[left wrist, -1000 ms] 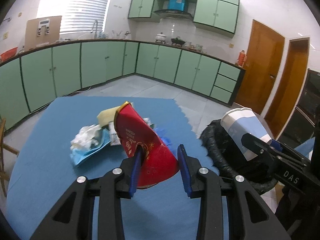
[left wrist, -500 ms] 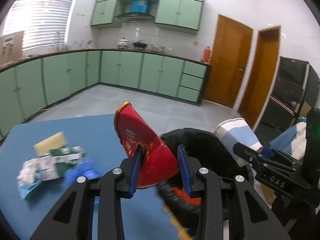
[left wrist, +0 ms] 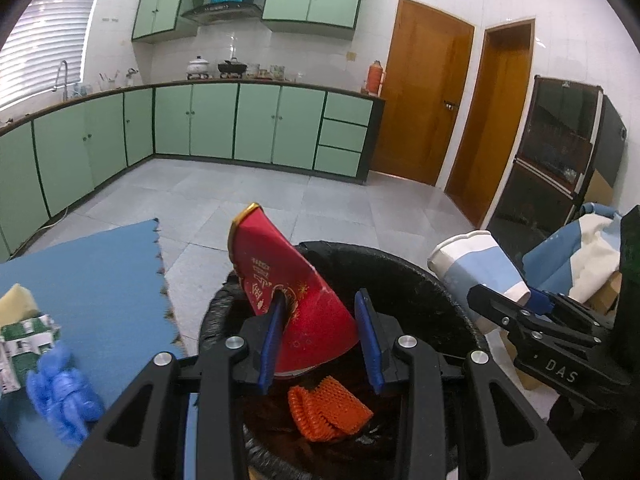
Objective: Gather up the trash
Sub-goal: 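Open the left gripper over the bin while the right gripper releases the cup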
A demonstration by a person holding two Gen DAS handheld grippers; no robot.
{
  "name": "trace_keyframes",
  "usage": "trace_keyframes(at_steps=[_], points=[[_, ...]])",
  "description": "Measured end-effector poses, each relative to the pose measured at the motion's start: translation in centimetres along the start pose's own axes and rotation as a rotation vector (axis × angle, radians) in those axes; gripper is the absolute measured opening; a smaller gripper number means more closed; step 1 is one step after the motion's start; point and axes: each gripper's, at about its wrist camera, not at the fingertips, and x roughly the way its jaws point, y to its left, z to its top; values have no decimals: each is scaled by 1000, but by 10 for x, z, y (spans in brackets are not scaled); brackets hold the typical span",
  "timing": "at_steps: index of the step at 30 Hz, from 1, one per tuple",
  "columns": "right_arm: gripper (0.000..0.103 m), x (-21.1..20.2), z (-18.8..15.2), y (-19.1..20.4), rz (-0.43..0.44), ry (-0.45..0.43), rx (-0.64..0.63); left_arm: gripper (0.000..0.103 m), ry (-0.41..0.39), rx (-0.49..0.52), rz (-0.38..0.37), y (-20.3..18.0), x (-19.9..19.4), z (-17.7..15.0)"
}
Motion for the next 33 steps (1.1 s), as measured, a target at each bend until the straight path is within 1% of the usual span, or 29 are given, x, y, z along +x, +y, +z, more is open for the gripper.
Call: trace_keyframes(at_steps=[7,9,10,12,13,14,15,17,21,25,29,33], points=[[56,29,-4,-15,-13,45,24,35,61,17,-9,-6,36,-1],[59,38,-8,-19,-15,65,27,37,89,17,-38,-5,46,-2],[62,41,-10,-20,-25,72,27,38,99,19,-41,-4,50,-3],[64,45,-14,-24,-41,89,22,48,114,25,-52,-2,56,-5],[68,48,-17,-26,-48,101,22,57,120,20,-56,1,58,-5],[71,49,-19,-27,-52,106,23,61,118,14,-60,4,57,-5],[72,49,-21,-28,-58,108,24,62,117,8,-67,7,56,-4],[85,48,-24,-30,-75,107,30,69,119,-1,-66,11,54,-4],[89,41,-25,-28,-88,99,55,70,101,-15,-52,17,47,0],[90,28,-23,-21,-78,76,72,74,66,-17,-22,28,28,5],[90,11,-16,-6,-57,44,69,75,32,-29,30,46,-2,6],[90,-2,-13,17,-20,27,55,75,0,-51,88,72,-38,-3]])
